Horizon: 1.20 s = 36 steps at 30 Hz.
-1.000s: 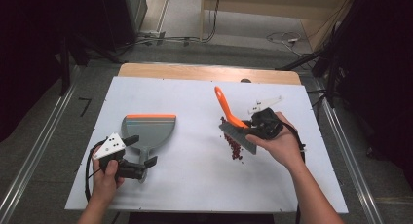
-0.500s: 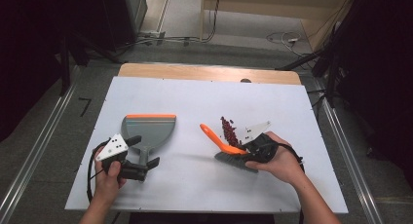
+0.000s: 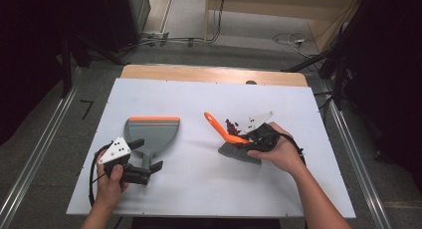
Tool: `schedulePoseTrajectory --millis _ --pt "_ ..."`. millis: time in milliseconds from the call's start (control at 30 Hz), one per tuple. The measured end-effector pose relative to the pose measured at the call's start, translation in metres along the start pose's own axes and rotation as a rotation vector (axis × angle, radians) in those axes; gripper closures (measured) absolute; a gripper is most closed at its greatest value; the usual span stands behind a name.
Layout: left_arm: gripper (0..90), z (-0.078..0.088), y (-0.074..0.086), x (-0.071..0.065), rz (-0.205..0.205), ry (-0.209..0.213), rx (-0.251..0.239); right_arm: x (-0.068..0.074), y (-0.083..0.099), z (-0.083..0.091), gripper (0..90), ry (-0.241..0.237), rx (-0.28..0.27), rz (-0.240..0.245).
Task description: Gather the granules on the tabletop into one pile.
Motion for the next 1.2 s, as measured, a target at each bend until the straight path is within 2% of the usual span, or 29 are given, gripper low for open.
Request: schedulePoseTrajectory --millis 200,433,600,867,1200 --pt "0.0 0.000 0.001 0.000 -0.002 -0.002 0.006 -0.013 -0.006 -0.002 67.5 0.018 -0.002 0.029" --pt "0.0 -0.001 0.001 0.000 -0.002 -0.005 0.009 -0.025 -0.007 -0.004 67.4 0.014 -0.033 0.013" --pt "0.0 -0.001 0.001 0.000 -0.001 -0.005 0.007 -0.033 -0.010 -0.004 67.3 0.032 -0.025 0.024" --pt "0.0 -0.002 0.002 0.000 0.001 -0.004 0.009 -0.041 -0.014 -0.007 67.3 0.030 -0.027 0.039" --pt "0.0 -0.001 0.001 0.001 0.003 -0.005 0.004 -0.051 -0.019 -0.009 67.2 0.048 -0.035 0.027"
Point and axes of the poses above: each handheld gripper's, and its own axes: z roughly backward along the jaws, y roughly out of its underside, x roughly to its left, the point moved 10 cm from there along -z, roughly forward along the jaws, and after that the axes turned 8 degrees about -y, right-handed, at the moved point
